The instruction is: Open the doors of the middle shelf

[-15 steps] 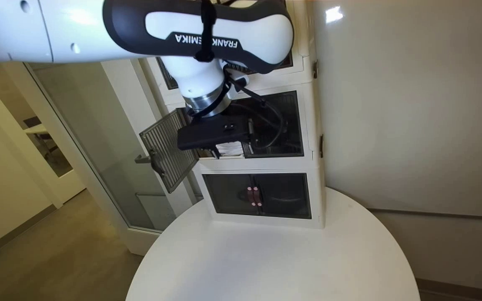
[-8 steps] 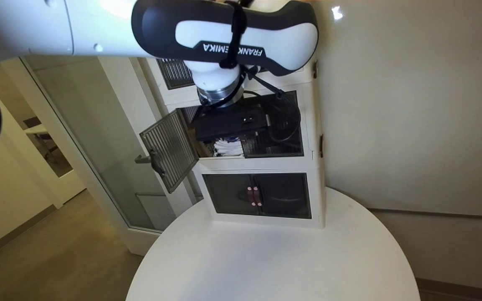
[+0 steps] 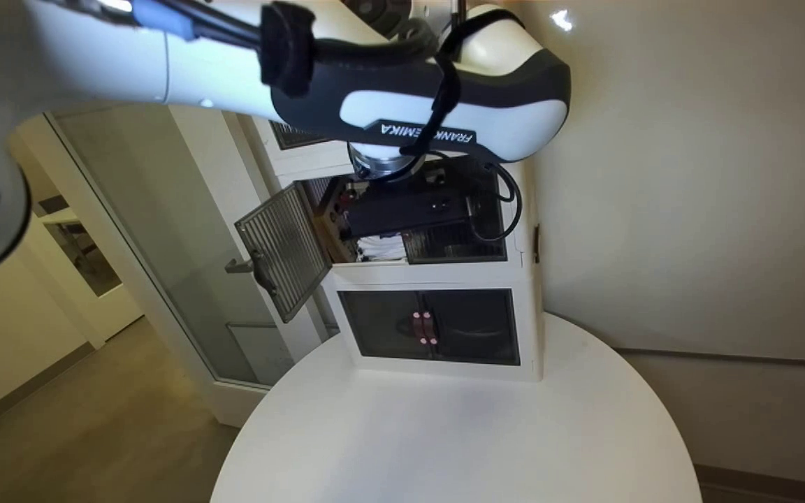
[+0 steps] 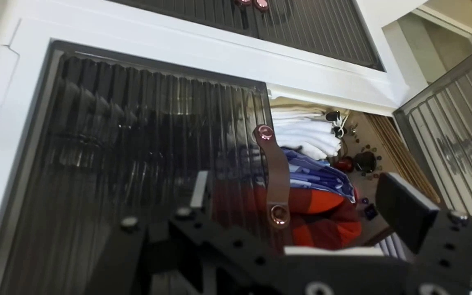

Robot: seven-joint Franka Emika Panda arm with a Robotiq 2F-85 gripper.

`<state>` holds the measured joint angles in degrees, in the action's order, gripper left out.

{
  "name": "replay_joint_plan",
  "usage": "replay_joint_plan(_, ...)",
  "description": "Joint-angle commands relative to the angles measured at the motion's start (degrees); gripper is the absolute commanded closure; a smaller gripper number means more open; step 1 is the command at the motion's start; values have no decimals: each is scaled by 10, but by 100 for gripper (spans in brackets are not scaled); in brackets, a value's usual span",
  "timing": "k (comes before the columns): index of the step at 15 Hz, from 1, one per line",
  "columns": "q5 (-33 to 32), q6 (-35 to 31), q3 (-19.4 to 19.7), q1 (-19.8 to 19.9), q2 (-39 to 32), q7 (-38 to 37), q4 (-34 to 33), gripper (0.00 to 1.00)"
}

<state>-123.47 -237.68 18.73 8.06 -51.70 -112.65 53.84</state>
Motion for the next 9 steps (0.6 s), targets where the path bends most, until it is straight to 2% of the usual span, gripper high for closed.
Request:
replay_joint_plan(1,29,-13,-29,25,-35,34,-36,0)
replay_joint_plan(9,44,45,-65,25,-89,89,-63,0)
